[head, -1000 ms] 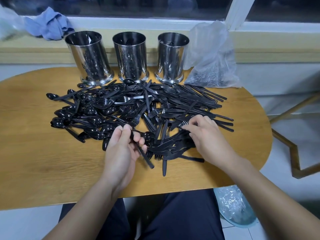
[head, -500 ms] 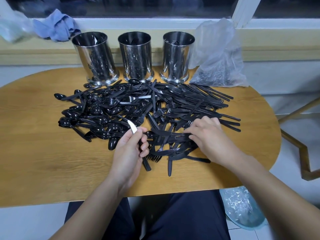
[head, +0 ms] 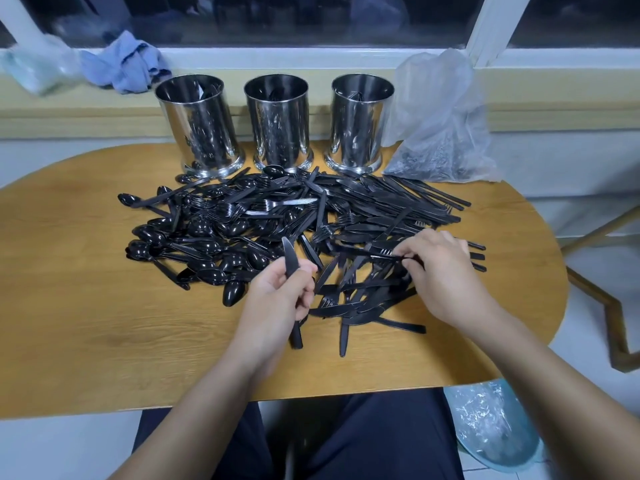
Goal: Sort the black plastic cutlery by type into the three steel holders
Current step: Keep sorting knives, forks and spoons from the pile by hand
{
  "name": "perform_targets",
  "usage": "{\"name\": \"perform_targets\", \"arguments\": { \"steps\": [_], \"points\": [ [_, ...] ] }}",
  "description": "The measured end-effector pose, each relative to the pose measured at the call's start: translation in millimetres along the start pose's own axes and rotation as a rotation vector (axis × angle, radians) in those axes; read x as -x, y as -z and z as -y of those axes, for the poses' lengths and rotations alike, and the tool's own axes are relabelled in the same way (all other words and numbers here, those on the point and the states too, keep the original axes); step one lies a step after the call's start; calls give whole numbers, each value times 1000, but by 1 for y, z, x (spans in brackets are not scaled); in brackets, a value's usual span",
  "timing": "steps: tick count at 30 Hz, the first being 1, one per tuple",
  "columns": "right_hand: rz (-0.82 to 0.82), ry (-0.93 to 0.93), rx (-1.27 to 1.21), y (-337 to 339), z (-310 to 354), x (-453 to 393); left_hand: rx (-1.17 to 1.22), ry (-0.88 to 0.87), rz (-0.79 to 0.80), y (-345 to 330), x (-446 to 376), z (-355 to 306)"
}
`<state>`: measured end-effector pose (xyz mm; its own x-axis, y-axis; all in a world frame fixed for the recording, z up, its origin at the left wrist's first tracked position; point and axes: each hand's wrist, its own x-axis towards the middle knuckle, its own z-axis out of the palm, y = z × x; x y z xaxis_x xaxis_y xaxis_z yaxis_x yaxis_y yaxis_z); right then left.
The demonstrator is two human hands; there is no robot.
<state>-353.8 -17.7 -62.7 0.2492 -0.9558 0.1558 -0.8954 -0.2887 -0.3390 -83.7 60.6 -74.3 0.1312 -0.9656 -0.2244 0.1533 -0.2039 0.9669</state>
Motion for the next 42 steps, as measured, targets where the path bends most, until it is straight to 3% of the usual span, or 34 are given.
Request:
{"name": "perform_targets", "arguments": {
  "steps": [11, 17, 24, 29, 33, 37, 42],
  "points": [
    [8, -251, -593, 8, 13, -1, 21, 59, -28, -2, -2, 1],
    [186, -255, -890, 16, 49, 7, 14, 19, 22, -13, -3, -13],
    [257, -185, -957, -7, 87, 23, 153, 29, -60, -20, -10, -14],
    [253, -116, -914, -27, 109, 36, 225, 19, -146, -14, -9, -11],
    [140, -104, -844, -33, 99, 39, 184, 44, -179, -2, -10, -9],
    [16, -85, -528, -27, 64, 38, 235, 76, -200, 9, -10, -8],
    [48, 10, -253, -22, 28, 41, 361, 94, -120, 10, -7, -5]
  ]
}}
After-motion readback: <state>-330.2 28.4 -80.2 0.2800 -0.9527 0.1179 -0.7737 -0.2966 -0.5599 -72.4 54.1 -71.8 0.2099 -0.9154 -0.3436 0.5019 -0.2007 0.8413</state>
